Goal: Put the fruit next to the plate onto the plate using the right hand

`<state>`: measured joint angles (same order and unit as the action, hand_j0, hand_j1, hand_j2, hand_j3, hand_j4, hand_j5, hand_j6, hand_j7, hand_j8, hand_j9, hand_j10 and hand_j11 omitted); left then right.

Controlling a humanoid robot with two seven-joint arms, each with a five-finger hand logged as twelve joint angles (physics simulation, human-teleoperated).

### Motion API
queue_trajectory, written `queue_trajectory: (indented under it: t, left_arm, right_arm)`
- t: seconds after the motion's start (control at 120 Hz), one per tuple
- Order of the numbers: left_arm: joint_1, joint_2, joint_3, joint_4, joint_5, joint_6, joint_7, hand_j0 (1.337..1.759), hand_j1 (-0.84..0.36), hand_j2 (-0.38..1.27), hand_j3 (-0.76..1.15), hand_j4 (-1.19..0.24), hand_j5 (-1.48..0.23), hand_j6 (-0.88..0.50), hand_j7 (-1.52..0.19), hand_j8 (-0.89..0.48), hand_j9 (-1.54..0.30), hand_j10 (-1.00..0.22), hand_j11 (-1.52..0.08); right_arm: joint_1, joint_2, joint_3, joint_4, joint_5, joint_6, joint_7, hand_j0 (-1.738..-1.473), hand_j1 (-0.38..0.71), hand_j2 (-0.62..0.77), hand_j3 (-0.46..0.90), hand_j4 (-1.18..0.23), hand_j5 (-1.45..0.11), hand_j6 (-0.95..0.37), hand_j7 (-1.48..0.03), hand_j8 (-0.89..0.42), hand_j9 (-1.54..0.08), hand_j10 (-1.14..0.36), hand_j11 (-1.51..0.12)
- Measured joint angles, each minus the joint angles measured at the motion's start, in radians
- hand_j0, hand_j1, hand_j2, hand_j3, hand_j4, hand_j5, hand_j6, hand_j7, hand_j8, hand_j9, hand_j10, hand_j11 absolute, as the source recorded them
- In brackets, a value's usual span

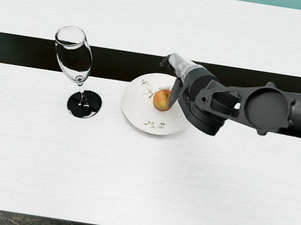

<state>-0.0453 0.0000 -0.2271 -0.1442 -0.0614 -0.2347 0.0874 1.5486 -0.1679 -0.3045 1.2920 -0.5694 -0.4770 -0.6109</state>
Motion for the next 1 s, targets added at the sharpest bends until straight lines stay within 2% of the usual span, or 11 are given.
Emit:
queue_trajectory:
  t: [0.092,0.208,0.292,0.358,0.417,0.5,0.592,0.675,0.75,1.0]
  left_arm:
    - [-0.001,0.000,0.000,0.000,0.000,0.000,0.000,1.658,0.35,0.00,0.00,0.00,0.00,0.00,0.00,0.00,0.00,0.00,0.00]
    - [-0.001,0.000,0.000,0.000,0.000,0.000,0.000,1.658,0.35,0.00,0.00,0.00,0.00,0.00,0.00,0.00,0.00,0.00,0.00]
    - [0.001,0.000,0.000,0.000,0.000,0.000,0.000,1.658,0.35,0.00,0.00,0.00,0.00,0.00,0.00,0.00,0.00,0.00,0.00]
    - [0.001,0.000,0.000,0.000,0.000,0.000,0.000,1.658,0.35,0.00,0.00,0.00,0.00,0.00,0.00,0.00,0.00,0.00,0.00]
    - [0.001,0.000,0.000,0.000,0.001,0.000,0.000,1.658,0.35,0.00,0.00,0.00,0.00,0.00,0.00,0.00,0.00,0.00,0.00]
    - [0.001,0.000,0.000,0.000,0.001,0.000,0.000,1.658,0.35,0.00,0.00,0.00,0.00,0.00,0.00,0.00,0.00,0.00,0.00]
    - [0.001,0.000,0.000,0.000,0.001,0.000,0.000,1.658,0.35,0.00,0.00,0.00,0.00,0.00,0.00,0.00,0.00,0.00,0.00]
    - [0.001,0.000,0.000,0.000,0.001,0.000,0.000,1.658,0.35,0.00,0.00,0.00,0.00,0.00,0.00,0.00,0.00,0.00,0.00]
    - [0.001,0.000,0.000,0.000,0.002,0.000,0.000,1.658,0.35,0.00,0.00,0.00,0.00,0.00,0.00,0.00,0.00,0.00,0.00]
    - [0.000,0.000,0.000,0.000,0.002,0.000,0.000,1.658,0.35,0.00,0.00,0.00,0.00,0.00,0.00,0.00,0.00,0.00,0.00]
  right_arm:
    - [0.002,0.002,0.000,-0.004,-0.002,0.000,0.000,-1.656,-0.18,0.02,0.00,-0.13,-0.25,-0.10,-0.24,-0.13,-0.25,-0.18,-0.25]
    - [0.008,-0.016,0.007,0.012,-0.001,-0.004,0.000,-1.657,-0.25,0.01,0.00,-0.07,-0.14,-0.06,-0.14,-0.07,-0.14,-0.10,-0.14]
    - [-0.013,-0.093,0.081,0.082,0.003,-0.017,0.000,-1.657,-0.29,0.01,0.00,-0.05,-0.09,-0.04,-0.09,-0.05,-0.09,-0.07,-0.09]
    - [-0.072,-0.222,0.215,0.168,0.008,0.036,0.000,-1.658,-0.30,0.01,0.00,-0.04,-0.07,-0.03,-0.07,-0.04,-0.07,-0.05,-0.07]
    - [-0.155,-0.321,0.366,0.215,0.043,0.151,0.000,-1.658,-0.32,0.00,0.00,-0.03,-0.05,-0.02,-0.05,-0.03,-0.05,-0.04,-0.05]
    - [-0.282,-0.422,0.567,0.248,0.152,0.382,0.000,-1.658,-0.33,0.00,0.00,-0.02,-0.03,-0.02,-0.03,-0.02,-0.03,-0.03,-0.03]
    - [-0.365,-0.501,0.679,0.263,0.290,0.602,0.000,-1.658,-0.33,0.00,0.00,-0.01,-0.02,-0.01,-0.02,-0.01,-0.02,-0.02,-0.02]
    - [-0.407,-0.584,0.732,0.235,0.478,0.847,0.000,-1.658,-0.34,0.00,0.00,-0.01,-0.01,-0.01,-0.01,-0.01,-0.01,-0.01,-0.01]
    - [-0.437,-0.625,0.754,0.201,0.591,0.971,0.000,-1.658,-0.34,0.00,0.00,-0.01,-0.01,-0.01,-0.01,-0.01,-0.01,-0.01,-0.01]
    - [-0.528,-0.681,0.767,0.007,0.905,1.078,0.000,-1.658,-0.35,0.00,0.00,0.00,0.00,0.00,0.00,0.00,0.00,0.00,0.00]
